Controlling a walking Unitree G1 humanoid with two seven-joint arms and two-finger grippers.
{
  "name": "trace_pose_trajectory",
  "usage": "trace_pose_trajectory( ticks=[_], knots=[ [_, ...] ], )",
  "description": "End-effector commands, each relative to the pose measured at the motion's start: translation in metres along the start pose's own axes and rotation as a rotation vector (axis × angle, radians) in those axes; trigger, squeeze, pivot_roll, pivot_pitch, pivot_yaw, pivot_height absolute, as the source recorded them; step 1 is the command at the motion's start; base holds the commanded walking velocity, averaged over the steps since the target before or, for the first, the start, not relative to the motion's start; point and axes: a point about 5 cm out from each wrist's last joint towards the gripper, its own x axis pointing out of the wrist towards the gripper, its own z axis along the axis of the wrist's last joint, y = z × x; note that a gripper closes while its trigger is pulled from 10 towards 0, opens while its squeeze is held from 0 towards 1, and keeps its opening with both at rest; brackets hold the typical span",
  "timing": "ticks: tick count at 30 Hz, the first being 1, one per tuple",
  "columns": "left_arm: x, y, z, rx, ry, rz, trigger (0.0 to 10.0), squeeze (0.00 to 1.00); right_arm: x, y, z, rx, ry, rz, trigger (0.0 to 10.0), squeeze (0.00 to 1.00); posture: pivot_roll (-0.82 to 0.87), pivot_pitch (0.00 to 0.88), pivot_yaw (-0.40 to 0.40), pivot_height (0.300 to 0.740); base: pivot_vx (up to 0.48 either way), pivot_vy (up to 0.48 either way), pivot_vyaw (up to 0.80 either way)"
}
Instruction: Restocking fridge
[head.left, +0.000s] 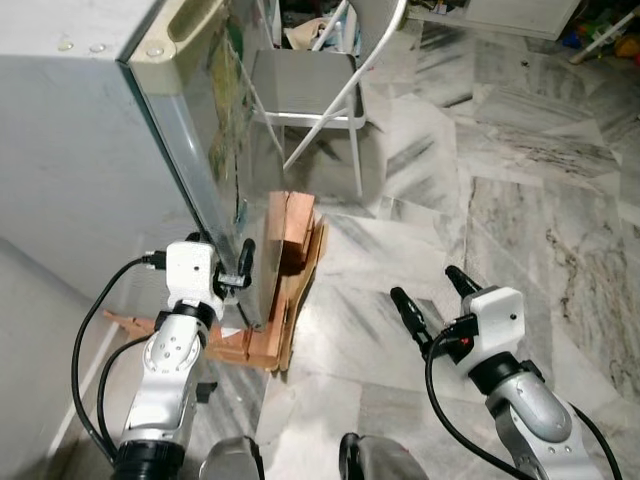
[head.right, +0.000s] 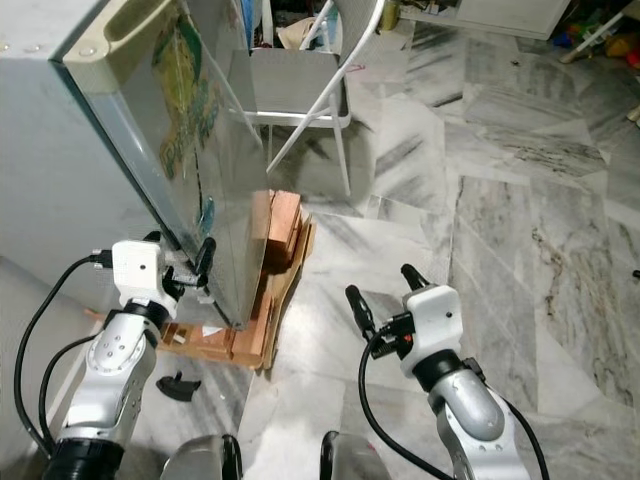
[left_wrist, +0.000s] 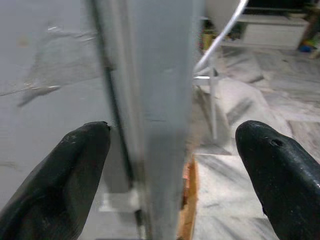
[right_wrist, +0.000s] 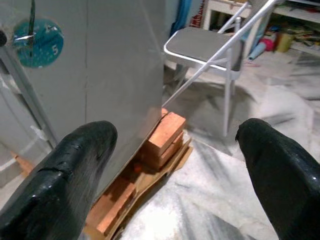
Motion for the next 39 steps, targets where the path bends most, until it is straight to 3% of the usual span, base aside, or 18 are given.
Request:
trace_pose_trajectory(
  ticks=[1,39],
  knots=[
    [-0.001,-0.001,-0.003,-0.009,0.017,-0.002,10.0,0.0,-0.003,0.0,-0.004,-0.005,0.017,0.003,10.0,0.0,-0.05,0.162,-0.019,0.74,0.0,0.0,0.0],
    [0.061,-0.004,0.009,-0.001,-0.03,-0.012,10.0,0.0,0.004,0.005,-0.002,-0.016,0.006,0.033,10.0,0.0,-0.07,0.167,-0.022,0.74,0.0,0.0,0.0]
  ],
)
